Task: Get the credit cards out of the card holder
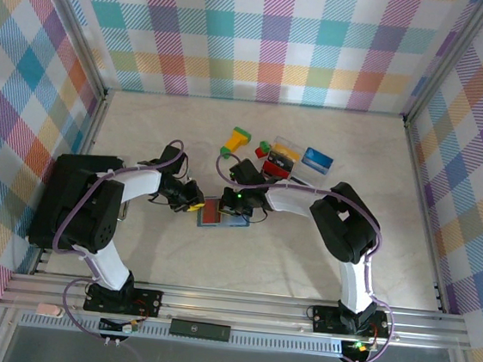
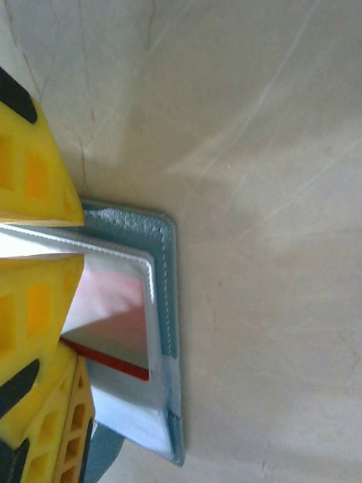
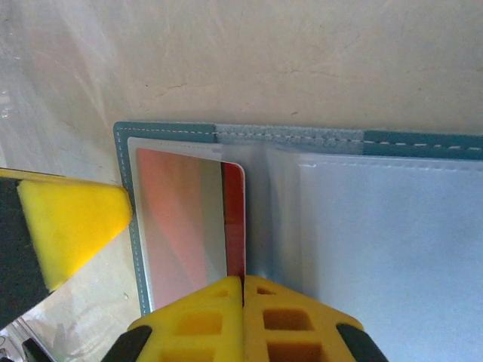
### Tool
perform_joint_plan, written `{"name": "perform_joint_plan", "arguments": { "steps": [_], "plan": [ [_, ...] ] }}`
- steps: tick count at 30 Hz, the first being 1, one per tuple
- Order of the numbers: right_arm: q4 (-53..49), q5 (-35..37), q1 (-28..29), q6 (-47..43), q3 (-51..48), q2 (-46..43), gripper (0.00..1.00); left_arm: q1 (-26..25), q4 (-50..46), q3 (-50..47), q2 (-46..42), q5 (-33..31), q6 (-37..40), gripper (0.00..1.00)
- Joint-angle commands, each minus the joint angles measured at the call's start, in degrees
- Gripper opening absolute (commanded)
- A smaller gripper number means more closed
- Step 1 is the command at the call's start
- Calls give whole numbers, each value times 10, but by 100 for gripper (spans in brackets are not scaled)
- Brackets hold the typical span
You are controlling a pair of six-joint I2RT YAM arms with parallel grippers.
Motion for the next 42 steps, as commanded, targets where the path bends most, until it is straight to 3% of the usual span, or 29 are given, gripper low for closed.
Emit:
{"name": "perform_joint_plan", "arguments": {
  "steps": [1, 8, 12, 28, 42],
  "plan": [
    [-3, 4, 0, 2, -5, -10, 2, 4, 14, 5, -24, 40, 7, 15],
    [-19, 6, -1, 0, 4, -3, 2, 3, 13, 6, -2, 47, 9, 9],
    [-22, 7, -1, 1, 4, -3, 2, 3, -12, 8, 15, 15, 15, 8],
    [-7, 31, -6, 7, -27, -30, 3, 4, -27, 9, 32, -17, 29, 11],
    [0, -26, -8, 6, -10, -1, 17, 4, -28, 9, 40, -12, 27, 11]
  ]
}}
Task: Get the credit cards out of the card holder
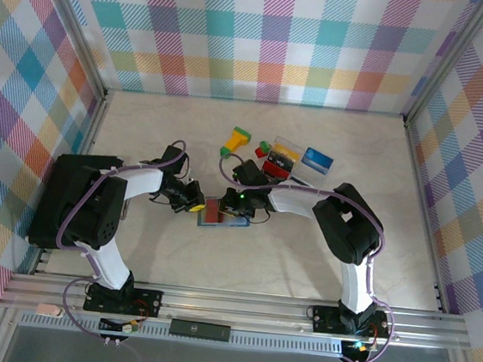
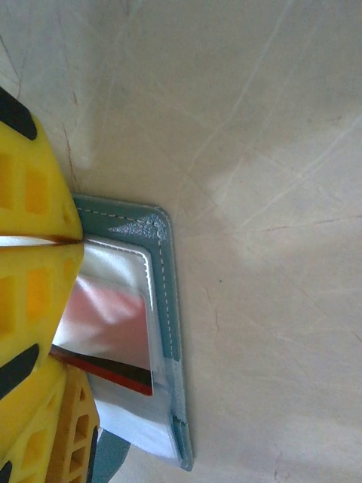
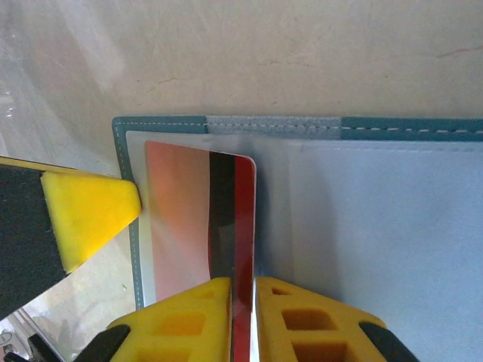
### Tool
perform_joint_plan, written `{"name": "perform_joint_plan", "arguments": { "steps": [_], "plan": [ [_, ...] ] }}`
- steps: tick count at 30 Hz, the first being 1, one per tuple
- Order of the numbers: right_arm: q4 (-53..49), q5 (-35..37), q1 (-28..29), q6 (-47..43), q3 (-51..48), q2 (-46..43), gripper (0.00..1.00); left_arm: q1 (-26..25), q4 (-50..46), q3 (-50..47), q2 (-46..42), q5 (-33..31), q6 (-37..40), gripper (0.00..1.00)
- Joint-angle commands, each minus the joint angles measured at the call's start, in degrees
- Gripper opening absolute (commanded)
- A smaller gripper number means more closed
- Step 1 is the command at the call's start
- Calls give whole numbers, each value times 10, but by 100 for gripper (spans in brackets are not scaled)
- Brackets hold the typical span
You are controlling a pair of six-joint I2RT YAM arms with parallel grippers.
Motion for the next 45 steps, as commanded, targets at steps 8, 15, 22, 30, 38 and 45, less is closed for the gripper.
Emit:
{"name": "perform_joint_plan", "arguments": {
  "steps": [8, 15, 22, 30, 38, 45],
  "plan": [
    [-6, -23, -5, 0, 12, 17, 19, 4, -25, 1, 22, -23, 9, 11],
    [1, -35, -6, 0, 14, 24, 18, 4, -25, 0, 23, -23, 8, 11],
    [11, 4, -11, -9, -13, -7, 7, 4, -20, -3, 23, -26, 3, 10],
    [46, 56, -20, -54, -78, -80, 0, 4, 1, -12, 21, -23, 2, 11],
    [83, 17, -28, -120, -106, -142, 0, 3, 14, 5, -12, -12, -21, 21],
    [101, -55, -57, -135, -122, -178, 0, 4, 28, 12, -111, -16, -73, 45]
  ]
}}
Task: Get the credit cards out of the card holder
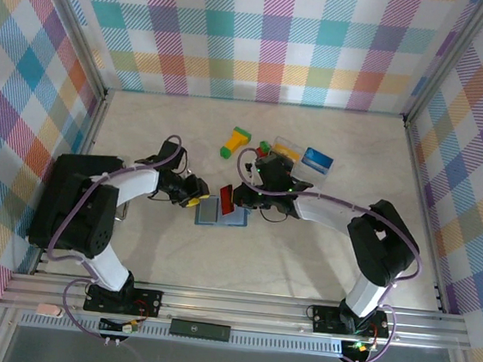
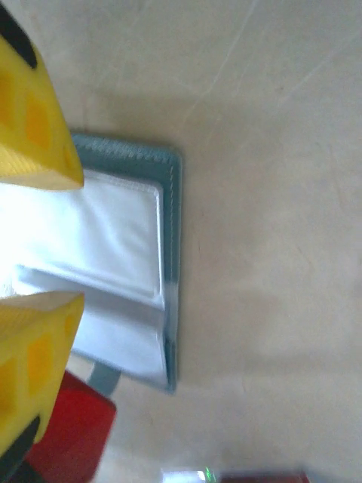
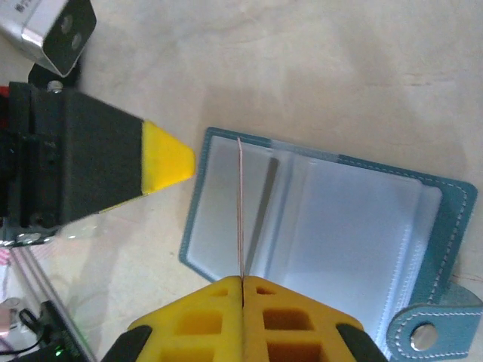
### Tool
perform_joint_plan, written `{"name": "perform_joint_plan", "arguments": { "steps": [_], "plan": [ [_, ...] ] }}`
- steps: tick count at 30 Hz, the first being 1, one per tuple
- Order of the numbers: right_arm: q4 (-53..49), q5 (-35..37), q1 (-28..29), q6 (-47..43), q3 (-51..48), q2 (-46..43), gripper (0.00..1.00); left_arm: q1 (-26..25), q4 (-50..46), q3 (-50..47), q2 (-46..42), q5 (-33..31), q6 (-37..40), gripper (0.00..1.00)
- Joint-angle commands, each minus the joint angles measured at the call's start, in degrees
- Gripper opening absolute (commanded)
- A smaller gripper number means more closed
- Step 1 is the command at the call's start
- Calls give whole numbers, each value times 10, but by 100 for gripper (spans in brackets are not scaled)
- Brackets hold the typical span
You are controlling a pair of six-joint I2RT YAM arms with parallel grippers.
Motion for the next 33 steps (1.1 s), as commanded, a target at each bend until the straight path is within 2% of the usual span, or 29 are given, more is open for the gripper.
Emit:
{"name": "perform_joint_plan", "arguments": {
  "steps": [1, 6, 9, 14, 17, 25, 33],
  "plan": [
    [26, -66, -17, -24, -11, -24, 0, 4, 16, 10, -62, -2, -36, 48],
    [44, -150, -47, -17, -6, -42, 0, 5, 69, -15, -132, 40, -78, 69],
    [59, -206, -69, -1, 4, -49, 0, 5, 104, -26, -162, 71, -91, 78],
    [84, -275, -99, 30, 20, -62, 0, 0, 238, -47, -171, 140, -166, 78],
    [118, -299, -114, 62, 23, -69, 0, -13, 291, -37, -159, 167, -192, 75],
    [203, -346, -138, 136, 37, -66, 0, -28, 344, -8, -138, 217, -197, 61],
    [220, -357, -142, 157, 45, -67, 0, -29, 398, 1, -138, 242, -219, 28]
  ]
}}
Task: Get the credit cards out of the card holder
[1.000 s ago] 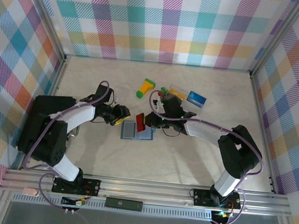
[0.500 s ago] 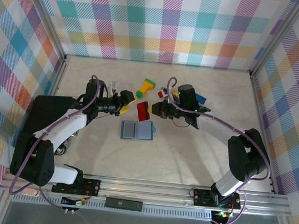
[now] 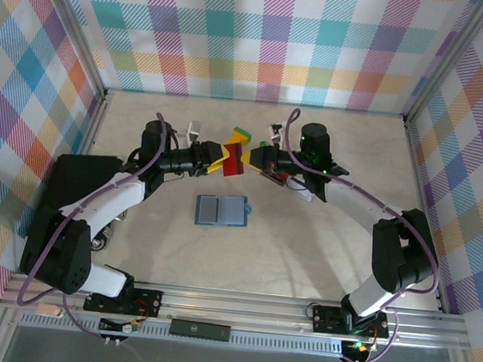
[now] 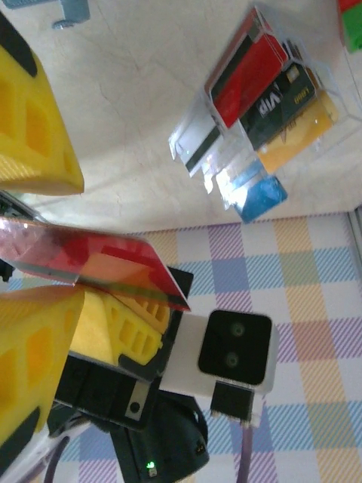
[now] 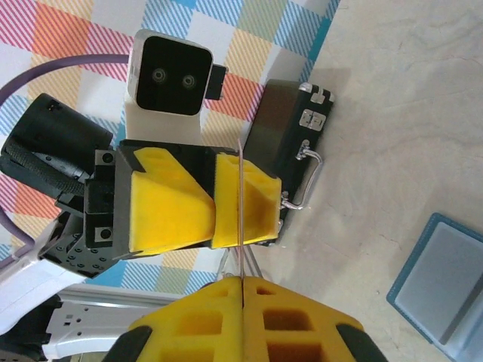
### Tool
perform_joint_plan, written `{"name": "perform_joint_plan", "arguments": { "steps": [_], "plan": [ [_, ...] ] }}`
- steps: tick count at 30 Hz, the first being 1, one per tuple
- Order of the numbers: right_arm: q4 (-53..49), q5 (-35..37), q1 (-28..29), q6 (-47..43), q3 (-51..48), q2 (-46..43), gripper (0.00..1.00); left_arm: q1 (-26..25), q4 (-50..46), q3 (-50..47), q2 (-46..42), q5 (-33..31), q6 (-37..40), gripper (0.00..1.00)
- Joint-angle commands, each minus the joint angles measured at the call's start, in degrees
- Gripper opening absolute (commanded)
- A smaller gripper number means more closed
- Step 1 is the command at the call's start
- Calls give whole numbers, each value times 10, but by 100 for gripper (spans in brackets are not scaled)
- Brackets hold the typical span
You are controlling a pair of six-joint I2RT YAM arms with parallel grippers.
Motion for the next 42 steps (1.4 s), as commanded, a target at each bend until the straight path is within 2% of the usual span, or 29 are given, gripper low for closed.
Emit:
{"name": "perform_joint_plan", "arguments": {
  "steps": [1, 4, 5, 9, 13, 16, 19, 24, 25, 27, 28, 31, 33, 37, 42],
  "plan": [
    [33, -24, -5, 17, 11, -14, 0, -4, 62, 20, 1, 29, -17, 22],
    [42, -21, -5, 31, 5, -17, 4, -4, 74, 24, 2, 23, -27, 2],
    [48, -20, -5, 38, 2, -19, 8, -4, 75, 26, 4, 20, -29, 0],
    [91, -8, -4, 88, -22, -25, 29, -4, 89, 28, 9, 4, -48, 0],
    [115, -4, 0, 117, -38, -26, 35, -4, 119, 28, 18, -10, -75, 0],
    [114, -3, 4, 116, -37, -25, 34, -4, 138, 29, 28, -10, -89, 0],
    [110, -7, 5, 111, -29, -23, 27, -4, 137, 27, 35, -12, -90, 0],
    [54, 5, 5, 66, -10, -24, 5, -2, 108, 27, 37, -24, -76, 0],
    [31, 13, 5, 47, -5, -26, 2, -1, 89, 29, 36, -29, -68, 2],
    [-36, 39, 4, -9, 10, -32, 0, 7, 25, 36, 32, -44, -41, 19],
    [-69, 55, 4, -38, 18, -36, 0, 11, -16, 41, 30, -54, -16, 25],
    [-184, 121, 2, -151, 44, -43, 0, 29, -139, 50, 15, -104, 50, 50],
    [-263, 176, 2, -233, 65, -38, 0, 46, -219, 58, 9, -142, 84, 62],
    [-371, 259, -2, -385, 100, -13, 0, 83, -343, 70, 16, -171, 117, 82],
    [-436, 327, -4, -564, 128, 19, 0, 114, -406, 77, 8, -185, 171, 96]
  ]
}}
